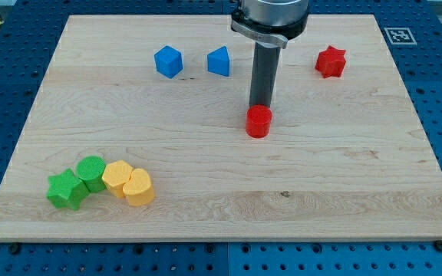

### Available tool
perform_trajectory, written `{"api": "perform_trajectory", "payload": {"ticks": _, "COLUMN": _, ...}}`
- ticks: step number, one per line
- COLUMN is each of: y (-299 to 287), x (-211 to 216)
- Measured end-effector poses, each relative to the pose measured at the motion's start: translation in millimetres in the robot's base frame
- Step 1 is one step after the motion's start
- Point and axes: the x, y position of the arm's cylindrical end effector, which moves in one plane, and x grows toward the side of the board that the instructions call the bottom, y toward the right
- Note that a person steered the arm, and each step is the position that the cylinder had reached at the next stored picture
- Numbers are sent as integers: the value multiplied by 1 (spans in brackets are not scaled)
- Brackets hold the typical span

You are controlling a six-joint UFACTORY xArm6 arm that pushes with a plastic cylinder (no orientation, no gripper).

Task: Slide the red circle to the bottom center of the board

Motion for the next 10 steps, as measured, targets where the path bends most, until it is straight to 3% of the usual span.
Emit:
{"api": "perform_trajectory", "payload": {"ticks": 5, "y": -15, "x": 1}}
{"api": "perform_trajectory", "payload": {"ticks": 7, "y": 17, "x": 35}}
{"api": "perform_trajectory", "payload": {"ticks": 10, "y": 18, "x": 66}}
